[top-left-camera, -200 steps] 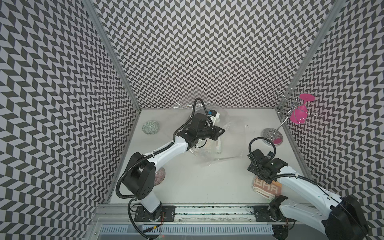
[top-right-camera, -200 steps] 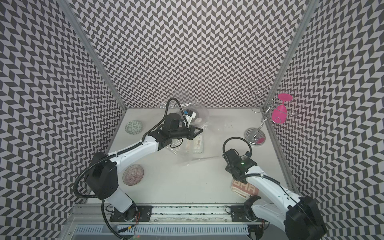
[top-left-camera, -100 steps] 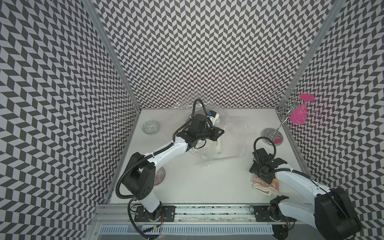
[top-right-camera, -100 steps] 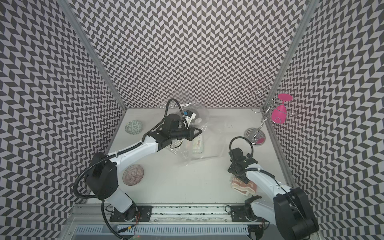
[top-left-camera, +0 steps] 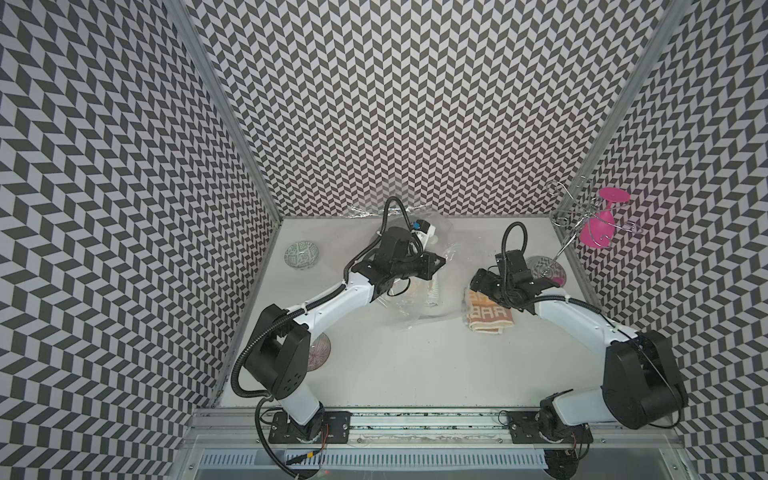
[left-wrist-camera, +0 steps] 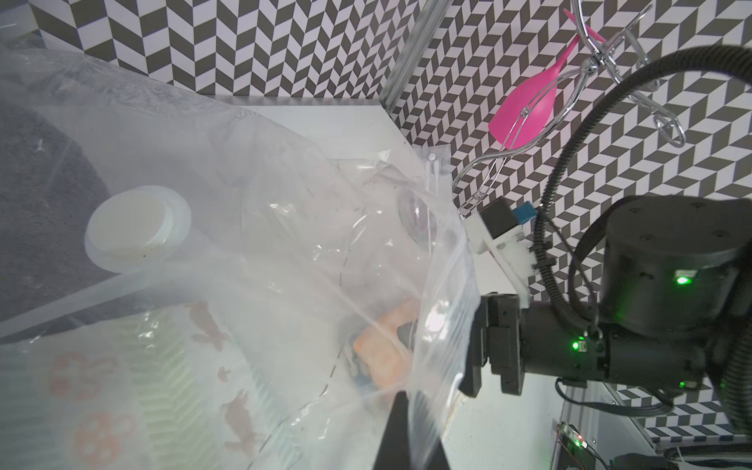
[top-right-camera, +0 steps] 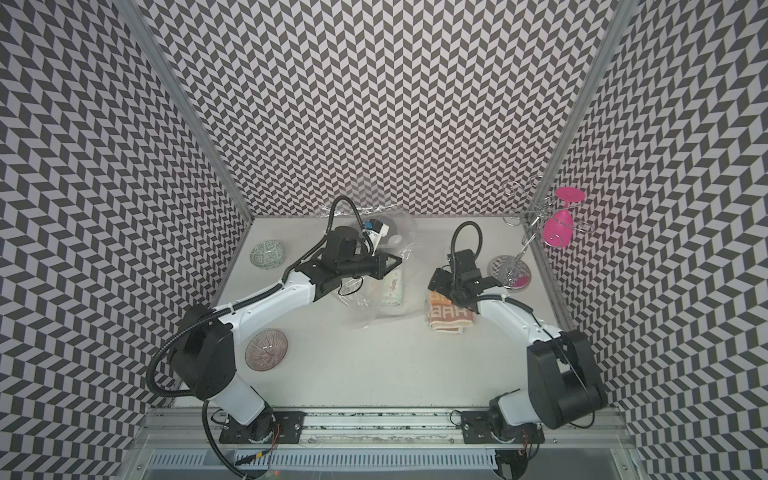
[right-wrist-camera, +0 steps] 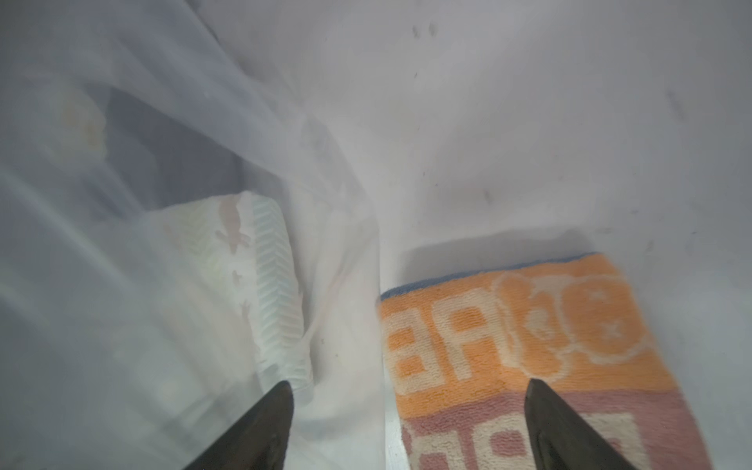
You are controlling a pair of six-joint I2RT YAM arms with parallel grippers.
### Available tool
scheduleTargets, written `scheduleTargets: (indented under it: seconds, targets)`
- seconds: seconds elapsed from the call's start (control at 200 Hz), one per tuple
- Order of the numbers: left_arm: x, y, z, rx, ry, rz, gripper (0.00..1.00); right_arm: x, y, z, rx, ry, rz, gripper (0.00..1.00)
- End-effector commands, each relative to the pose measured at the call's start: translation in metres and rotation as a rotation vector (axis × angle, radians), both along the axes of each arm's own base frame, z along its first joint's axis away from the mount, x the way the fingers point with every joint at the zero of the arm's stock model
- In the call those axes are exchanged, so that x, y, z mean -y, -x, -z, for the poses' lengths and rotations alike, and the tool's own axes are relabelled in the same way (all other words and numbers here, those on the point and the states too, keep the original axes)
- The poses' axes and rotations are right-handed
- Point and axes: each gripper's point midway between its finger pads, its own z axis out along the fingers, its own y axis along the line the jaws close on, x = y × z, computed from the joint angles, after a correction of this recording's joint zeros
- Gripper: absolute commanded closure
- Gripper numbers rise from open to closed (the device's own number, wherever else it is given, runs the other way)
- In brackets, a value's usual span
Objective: Place the folded towel into the vacuum bag
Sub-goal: Move the towel to the center of the board, then pick up the towel from the center of the board.
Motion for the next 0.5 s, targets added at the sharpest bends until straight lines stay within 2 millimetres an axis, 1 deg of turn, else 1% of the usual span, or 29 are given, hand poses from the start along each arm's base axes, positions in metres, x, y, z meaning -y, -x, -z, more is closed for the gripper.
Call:
scheduleTargets:
  seconds: [0.0,0.095,0.17,0.215,0.285,0.375,0.496]
  targets:
    - [-0.005,-0.004,-0.01,0.018,0.005,-0.023,1.0,0.056,0.021,0.002,-0.026,0.083,0.12,0.12]
    - [-0.004,-0.005,-0.007,0.01,0.003,-0.02,1.0,0.087,0.028,0.014,-0.012,0.025,0.192,0.13]
    - [-0.003,-0.005,-0.005,0.003,0.006,-0.014,1.0,0.092,0.026,0.021,0.015,-0.04,0.183,0.14]
    - [-0.003,-0.004,-0.005,0.002,0.006,-0.011,1.0,0.088,0.024,0.024,0.021,-0.081,0.163,0.14]
    - [-0.003,-0.004,-0.002,-0.001,-0.001,-0.01,1.0,0.075,0.02,0.027,0.036,-0.141,0.09,0.16]
    - [-0.003,-0.004,-0.002,0.003,-0.004,-0.009,1.0,0.063,0.017,0.033,0.065,-0.223,0.079,0.17]
    - [-0.003,-0.004,-0.004,0.001,-0.003,-0.008,1.0,0.061,0.018,0.044,0.089,-0.243,0.078,0.18]
